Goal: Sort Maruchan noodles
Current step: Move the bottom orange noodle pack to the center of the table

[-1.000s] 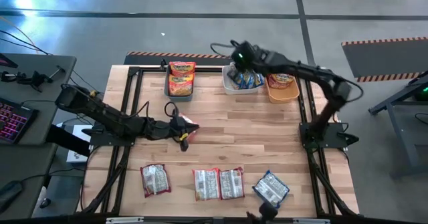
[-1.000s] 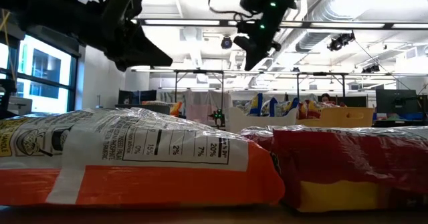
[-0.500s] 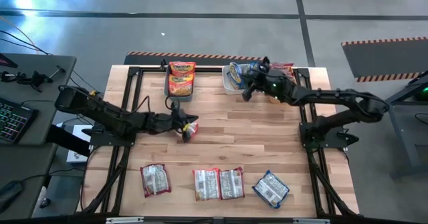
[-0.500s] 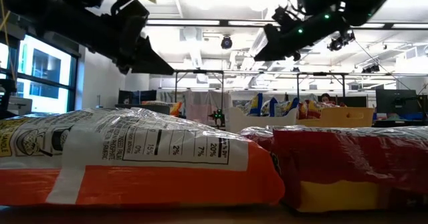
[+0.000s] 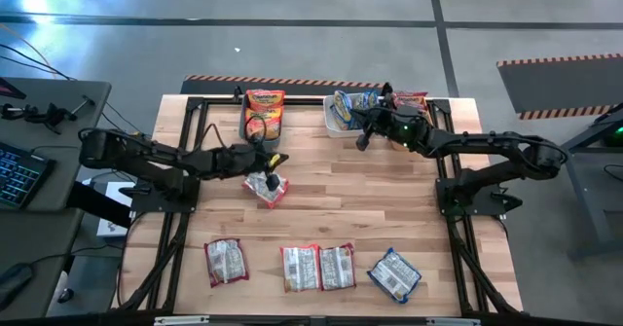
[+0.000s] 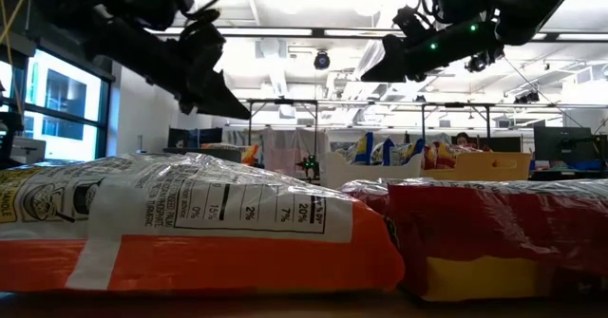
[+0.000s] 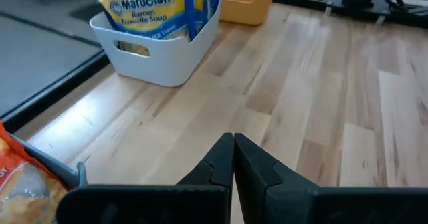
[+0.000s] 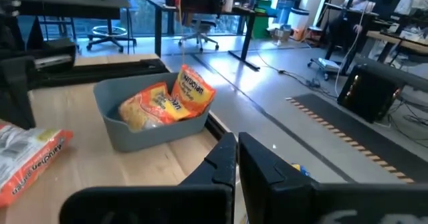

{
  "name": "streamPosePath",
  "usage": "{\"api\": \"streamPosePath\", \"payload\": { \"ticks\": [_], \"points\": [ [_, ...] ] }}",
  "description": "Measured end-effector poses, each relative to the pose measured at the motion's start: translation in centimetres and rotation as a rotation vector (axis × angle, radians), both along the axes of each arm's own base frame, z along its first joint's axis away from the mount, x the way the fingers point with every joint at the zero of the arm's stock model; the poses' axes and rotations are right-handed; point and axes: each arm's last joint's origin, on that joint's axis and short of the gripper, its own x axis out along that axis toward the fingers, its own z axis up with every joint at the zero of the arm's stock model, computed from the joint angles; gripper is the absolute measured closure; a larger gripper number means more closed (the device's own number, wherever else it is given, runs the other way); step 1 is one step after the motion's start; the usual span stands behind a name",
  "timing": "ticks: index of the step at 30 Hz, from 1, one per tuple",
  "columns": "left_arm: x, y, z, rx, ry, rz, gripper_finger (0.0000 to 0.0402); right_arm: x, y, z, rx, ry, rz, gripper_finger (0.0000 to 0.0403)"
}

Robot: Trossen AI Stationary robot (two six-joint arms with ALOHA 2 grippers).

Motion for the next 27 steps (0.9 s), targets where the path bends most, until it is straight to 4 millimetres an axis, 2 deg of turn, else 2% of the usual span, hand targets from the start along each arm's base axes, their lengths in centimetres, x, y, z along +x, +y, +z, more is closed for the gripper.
{"api": "streamPosePath", "payload": {
  "ticks": [5, 12, 21, 23, 27],
  "points": [
    [0.4, 0.9, 1.1, -0.021, 0.131, -0.047, 0.0401, 0.0, 0.1, 0.0, -0.014, 0.014, 0.031, 0.0403],
    [1.1, -1.4, 2.7, 0.066, 0.333, -0.135, 0.0385, 0.1, 0.2, -0.3, -0.069, 0.076, 0.083, 0.0403],
    [1.0, -6.3, 3.3, -0.078, 0.338, -0.246, 0.0309, -0.1, 0.3, -1.3, 0.017, 0.150, 0.079, 0.0403],
    [0.8, -8.2, 3.3, -0.075, 0.335, -0.341, 0.0292, -0.1, 0.4, -1.3, 0.025, 0.149, 0.083, 0.0403],
    [0.2, -13.0, 2.9, 0.085, 0.321, -0.536, 0.0281, 0.1, 0.9, -1.4, 0.044, 0.141, 0.097, 0.0403]
  ]
}}
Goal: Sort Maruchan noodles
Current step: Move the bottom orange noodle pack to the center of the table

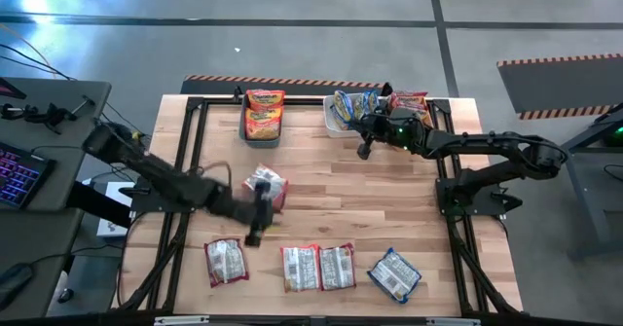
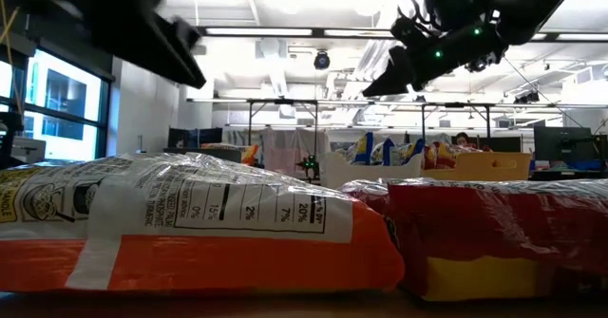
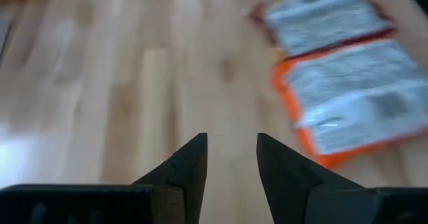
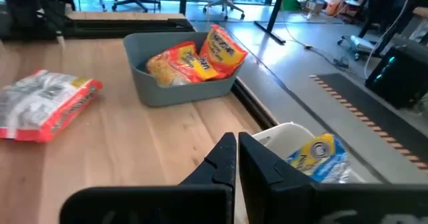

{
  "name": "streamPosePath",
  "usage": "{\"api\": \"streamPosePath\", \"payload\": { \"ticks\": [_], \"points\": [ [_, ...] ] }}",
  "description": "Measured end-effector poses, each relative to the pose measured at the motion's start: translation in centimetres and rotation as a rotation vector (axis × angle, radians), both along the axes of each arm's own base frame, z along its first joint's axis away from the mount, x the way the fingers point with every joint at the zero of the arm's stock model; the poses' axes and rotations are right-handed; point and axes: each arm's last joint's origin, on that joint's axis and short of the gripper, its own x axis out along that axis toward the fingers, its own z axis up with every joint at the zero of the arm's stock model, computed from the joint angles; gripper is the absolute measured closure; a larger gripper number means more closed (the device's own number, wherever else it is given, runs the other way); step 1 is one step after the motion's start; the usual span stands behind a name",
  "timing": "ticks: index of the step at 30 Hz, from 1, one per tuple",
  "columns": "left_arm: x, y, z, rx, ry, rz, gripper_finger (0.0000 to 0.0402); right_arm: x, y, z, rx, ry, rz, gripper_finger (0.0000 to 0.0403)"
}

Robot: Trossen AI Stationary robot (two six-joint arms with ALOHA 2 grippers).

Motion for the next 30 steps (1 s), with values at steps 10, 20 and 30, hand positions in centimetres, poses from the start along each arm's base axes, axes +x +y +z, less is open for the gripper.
{"api": "streamPosePath", "payload": {
  "ticks": [10, 20, 30],
  "points": [
    [0.3, -5.4, -5.2, -0.069, 0.060, 0.046, 0.0265, 0.7, 1.8, -0.1, 0.048, -0.009, 0.058, 0.0403],
    [0.8, -7.0, -8.3, -0.076, 0.080, 0.038, 0.0199, 1.0, 2.9, -0.2, 0.058, -0.008, 0.098, 0.0403],
    [0.2, -8.0, -8.0, -0.071, 0.102, -0.044, 0.0188, 1.0, 2.7, -0.1, 0.001, 0.012, 0.078, 0.0403]
  ]
}}
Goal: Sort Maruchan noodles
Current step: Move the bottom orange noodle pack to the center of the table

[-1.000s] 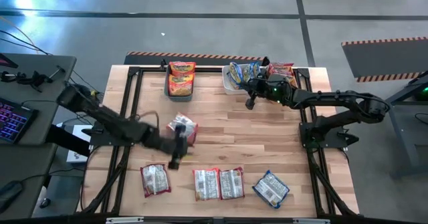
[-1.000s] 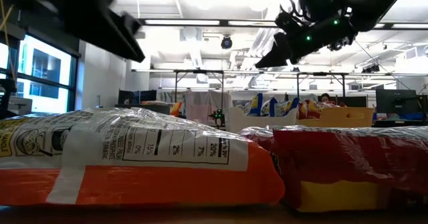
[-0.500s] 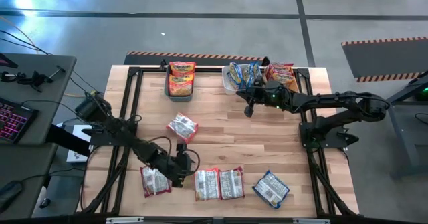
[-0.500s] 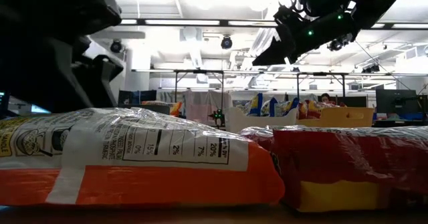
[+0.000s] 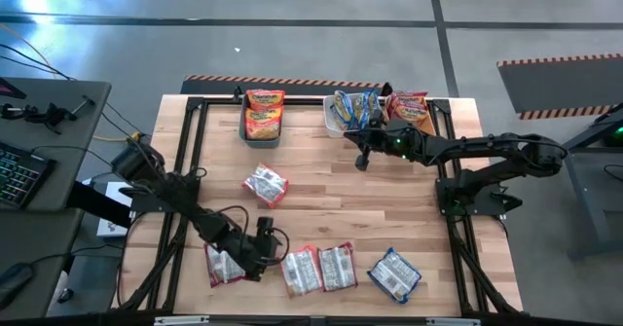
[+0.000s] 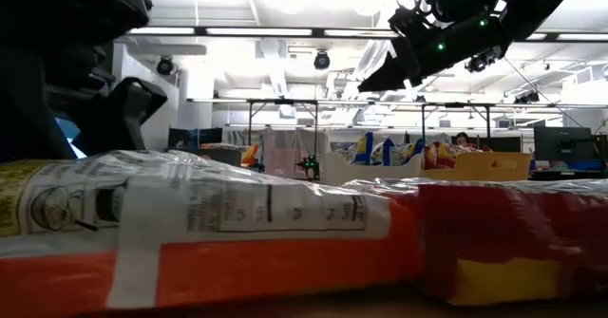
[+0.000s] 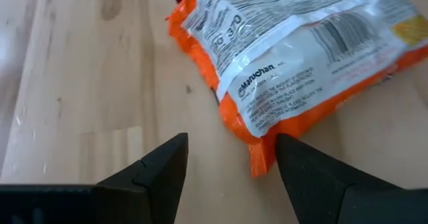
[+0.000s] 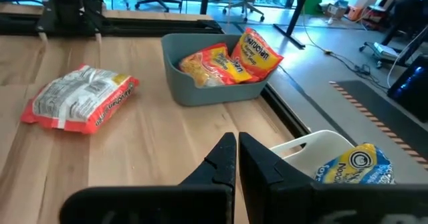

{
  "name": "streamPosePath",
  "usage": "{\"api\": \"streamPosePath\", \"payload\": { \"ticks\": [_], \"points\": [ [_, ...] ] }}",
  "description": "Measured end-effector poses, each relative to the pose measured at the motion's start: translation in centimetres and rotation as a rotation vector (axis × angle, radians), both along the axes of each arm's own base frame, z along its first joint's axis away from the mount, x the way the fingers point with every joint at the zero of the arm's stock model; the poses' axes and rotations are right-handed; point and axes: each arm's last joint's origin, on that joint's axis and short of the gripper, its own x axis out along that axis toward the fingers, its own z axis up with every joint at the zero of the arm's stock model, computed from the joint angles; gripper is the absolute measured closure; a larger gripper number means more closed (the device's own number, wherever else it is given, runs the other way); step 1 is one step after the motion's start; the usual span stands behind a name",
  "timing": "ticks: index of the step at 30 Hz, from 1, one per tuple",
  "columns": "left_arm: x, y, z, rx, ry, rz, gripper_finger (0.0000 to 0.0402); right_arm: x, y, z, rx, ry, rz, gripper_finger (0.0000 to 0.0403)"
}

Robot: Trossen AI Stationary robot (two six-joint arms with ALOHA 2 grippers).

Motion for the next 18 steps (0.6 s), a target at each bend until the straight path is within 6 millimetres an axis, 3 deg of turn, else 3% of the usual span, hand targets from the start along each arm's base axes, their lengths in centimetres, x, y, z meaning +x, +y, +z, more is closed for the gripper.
{"api": "streamPosePath", "payload": {
  "ticks": [9, 18],
  "points": [
    [0.8, -1.3, 2.2, -0.057, 0.052, -0.015, 0.0188, -0.1, -0.3, 0.0, -0.018, 0.005, -0.002, 0.0403],
    [0.5, -1.6, 1.1, 0.045, 0.062, -0.031, 0.0188, -0.1, -0.3, 0.1, -0.018, 0.000, 0.001, 0.0403]
  ]
}}
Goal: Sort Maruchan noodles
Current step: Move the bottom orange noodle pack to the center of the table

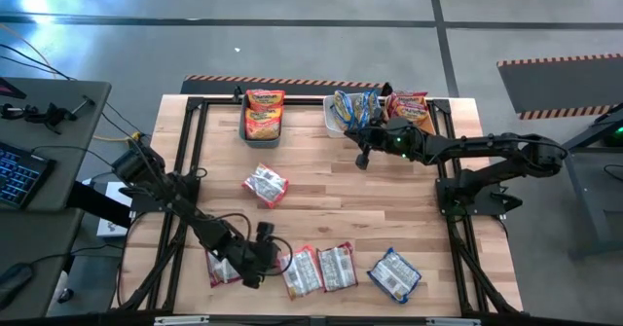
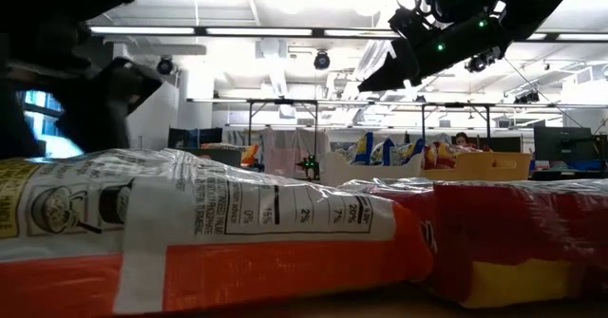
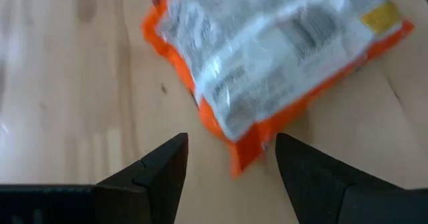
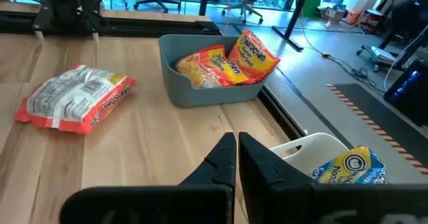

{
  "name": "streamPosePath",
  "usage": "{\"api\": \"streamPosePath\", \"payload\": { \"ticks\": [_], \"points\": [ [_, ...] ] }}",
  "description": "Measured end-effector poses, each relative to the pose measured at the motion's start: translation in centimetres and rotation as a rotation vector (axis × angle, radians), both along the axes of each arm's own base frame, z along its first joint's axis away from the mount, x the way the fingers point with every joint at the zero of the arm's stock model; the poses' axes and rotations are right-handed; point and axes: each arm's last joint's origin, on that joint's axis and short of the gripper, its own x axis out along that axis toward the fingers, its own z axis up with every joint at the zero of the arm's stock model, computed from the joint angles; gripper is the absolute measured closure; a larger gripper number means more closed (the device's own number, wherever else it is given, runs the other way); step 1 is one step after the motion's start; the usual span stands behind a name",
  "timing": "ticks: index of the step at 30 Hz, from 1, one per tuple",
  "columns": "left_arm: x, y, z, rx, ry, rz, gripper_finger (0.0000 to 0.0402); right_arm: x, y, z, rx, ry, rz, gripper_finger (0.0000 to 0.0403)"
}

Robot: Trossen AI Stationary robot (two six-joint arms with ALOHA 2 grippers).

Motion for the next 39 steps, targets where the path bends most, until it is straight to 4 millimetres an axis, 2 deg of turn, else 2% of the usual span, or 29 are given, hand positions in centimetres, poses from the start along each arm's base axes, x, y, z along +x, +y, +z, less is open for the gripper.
{"api": "streamPosePath", "payload": {
  "ticks": [8, 16, 20, 26, 27, 33, 39],
  "points": [
    [0.3, -0.2, -0.6, 0.114, -0.035, -0.100, 0.0188, 0.0, 0.0, -0.1, 0.006, 0.010, -0.001, 0.0403],
    [1.1, -0.3, -1.5, 0.140, -0.057, -0.168, 0.0196, -0.1, 0.1, -0.5, 0.061, 0.028, -0.016, 0.0403],
    [1.2, -0.1, -1.5, 0.143, -0.059, -0.157, 0.0243, -0.2, 0.1, -0.5, 0.064, 0.036, -0.014, 0.0403],
    [1.6, 0.2, -1.4, 0.113, -0.054, -0.163, 0.0376, -0.2, 0.1, -0.5, 0.061, 0.037, -0.013, 0.0403],
    [1.7, 0.3, -1.4, 0.100, -0.052, -0.157, 0.0388, -0.2, 0.1, -0.5, 0.060, 0.037, -0.013, 0.0403],
    [2.3, 1.7, 0.0, 0.034, -0.057, -0.083, 0.0399, -0.2, 0.1, -0.5, 0.057, 0.038, -0.013, 0.0403],
    [2.6, 4.3, 2.9, -0.056, -0.062, 0.013, 0.0401, 0.0, 0.1, -0.3, 0.030, 0.021, 0.022, 0.0403]
  ]
}}
